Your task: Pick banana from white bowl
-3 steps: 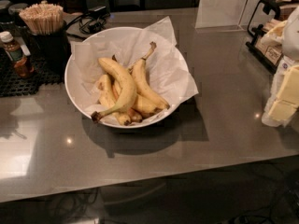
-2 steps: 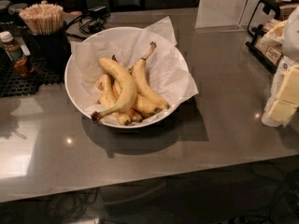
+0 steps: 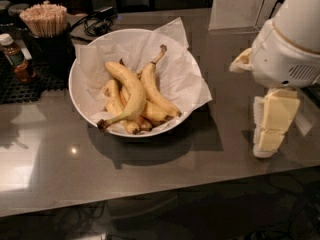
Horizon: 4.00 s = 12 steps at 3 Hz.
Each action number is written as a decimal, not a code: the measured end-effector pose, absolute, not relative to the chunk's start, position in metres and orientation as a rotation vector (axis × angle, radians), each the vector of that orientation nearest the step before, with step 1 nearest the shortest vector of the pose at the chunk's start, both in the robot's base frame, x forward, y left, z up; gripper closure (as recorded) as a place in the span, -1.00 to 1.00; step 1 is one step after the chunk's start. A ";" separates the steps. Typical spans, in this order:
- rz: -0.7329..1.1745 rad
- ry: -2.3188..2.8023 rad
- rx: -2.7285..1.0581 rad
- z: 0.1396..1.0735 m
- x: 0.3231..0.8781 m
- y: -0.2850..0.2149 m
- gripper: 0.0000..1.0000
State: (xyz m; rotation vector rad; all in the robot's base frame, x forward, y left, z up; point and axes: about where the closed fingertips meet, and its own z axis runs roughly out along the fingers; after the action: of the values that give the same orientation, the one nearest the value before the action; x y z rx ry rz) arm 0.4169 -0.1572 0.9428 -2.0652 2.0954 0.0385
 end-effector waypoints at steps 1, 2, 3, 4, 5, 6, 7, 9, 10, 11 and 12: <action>0.004 1.841 -2.465 0.908 0.391 -0.090 -1.00; -0.104 1.624 -2.702 0.879 0.380 -0.035 -1.00; -0.254 1.478 -2.767 0.868 0.389 0.012 -1.00; -0.421 1.372 -2.719 0.883 0.402 0.051 -1.00; -0.574 1.335 -2.539 0.930 0.416 0.071 -1.00; -0.574 1.335 -2.539 0.930 0.416 0.071 -1.00; -0.558 1.314 -2.447 0.946 0.424 0.067 -1.00; -0.537 1.177 -2.264 0.999 0.452 0.071 -1.00; -0.537 1.177 -2.264 0.999 0.452 0.071 -1.00; -0.442 1.149 -2.243 0.997 0.452 0.075 -1.00; -0.278 1.147 -2.130 0.972 0.499 0.051 -1.00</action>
Offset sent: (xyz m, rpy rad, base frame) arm -0.0473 0.1848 -0.1021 -0.3944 0.0564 0.7211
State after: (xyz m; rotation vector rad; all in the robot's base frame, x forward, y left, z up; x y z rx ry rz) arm 0.4987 0.0514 0.9721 -2.1298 1.1472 -0.2782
